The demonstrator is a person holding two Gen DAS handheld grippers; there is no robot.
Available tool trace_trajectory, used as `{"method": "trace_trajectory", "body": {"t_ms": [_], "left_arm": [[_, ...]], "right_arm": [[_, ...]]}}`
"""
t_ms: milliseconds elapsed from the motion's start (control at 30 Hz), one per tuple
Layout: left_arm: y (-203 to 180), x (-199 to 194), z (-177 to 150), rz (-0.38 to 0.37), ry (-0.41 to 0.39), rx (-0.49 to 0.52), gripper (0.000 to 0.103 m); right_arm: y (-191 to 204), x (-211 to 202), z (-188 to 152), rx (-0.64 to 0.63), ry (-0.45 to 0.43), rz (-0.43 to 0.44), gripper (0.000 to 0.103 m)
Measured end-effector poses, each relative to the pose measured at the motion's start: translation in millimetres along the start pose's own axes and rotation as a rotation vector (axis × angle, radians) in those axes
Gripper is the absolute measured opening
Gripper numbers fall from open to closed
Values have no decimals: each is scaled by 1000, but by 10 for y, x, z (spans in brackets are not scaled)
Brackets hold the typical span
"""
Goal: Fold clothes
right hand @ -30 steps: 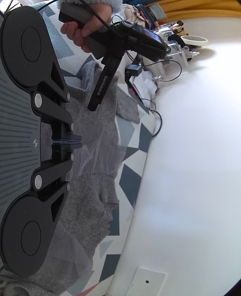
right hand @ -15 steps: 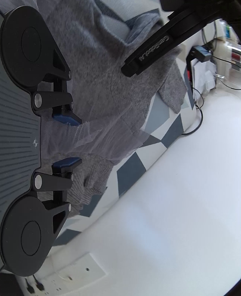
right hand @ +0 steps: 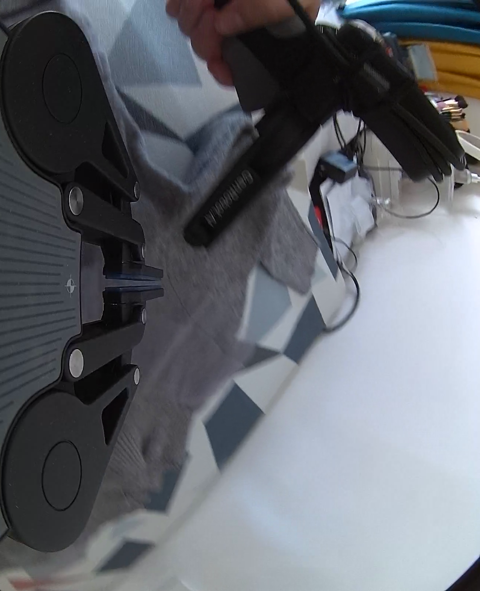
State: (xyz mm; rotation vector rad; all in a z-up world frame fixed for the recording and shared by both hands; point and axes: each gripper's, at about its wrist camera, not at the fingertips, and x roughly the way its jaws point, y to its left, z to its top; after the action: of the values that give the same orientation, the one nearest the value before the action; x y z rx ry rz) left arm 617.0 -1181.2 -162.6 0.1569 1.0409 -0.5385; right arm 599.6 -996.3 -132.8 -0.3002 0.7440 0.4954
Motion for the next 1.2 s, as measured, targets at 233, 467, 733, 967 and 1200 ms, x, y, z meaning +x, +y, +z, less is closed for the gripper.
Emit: {"method": "trace_trajectory", "body": {"t_ms": [233,467,733,967,1200], "left_arm": [[57,-62,45,-39,0,-47,86],[-329,-322,84,-93,-89,75,86],[-1014,-224,141,-120,-90,206,86],[-1129,-12,90,-102,-3,210,86],[-1090,135,-91,-59,40,215,86]], "right_arm": [[-256,-553,-251,153,-76,-140,31],[-851,-754,-702,332,37,-358,42],[-676,-455,-667,272,21,-356,48],[-375,-415,-692,189,59,-180,48],[-1014,-589,-956,442,51,-348,50]]}}
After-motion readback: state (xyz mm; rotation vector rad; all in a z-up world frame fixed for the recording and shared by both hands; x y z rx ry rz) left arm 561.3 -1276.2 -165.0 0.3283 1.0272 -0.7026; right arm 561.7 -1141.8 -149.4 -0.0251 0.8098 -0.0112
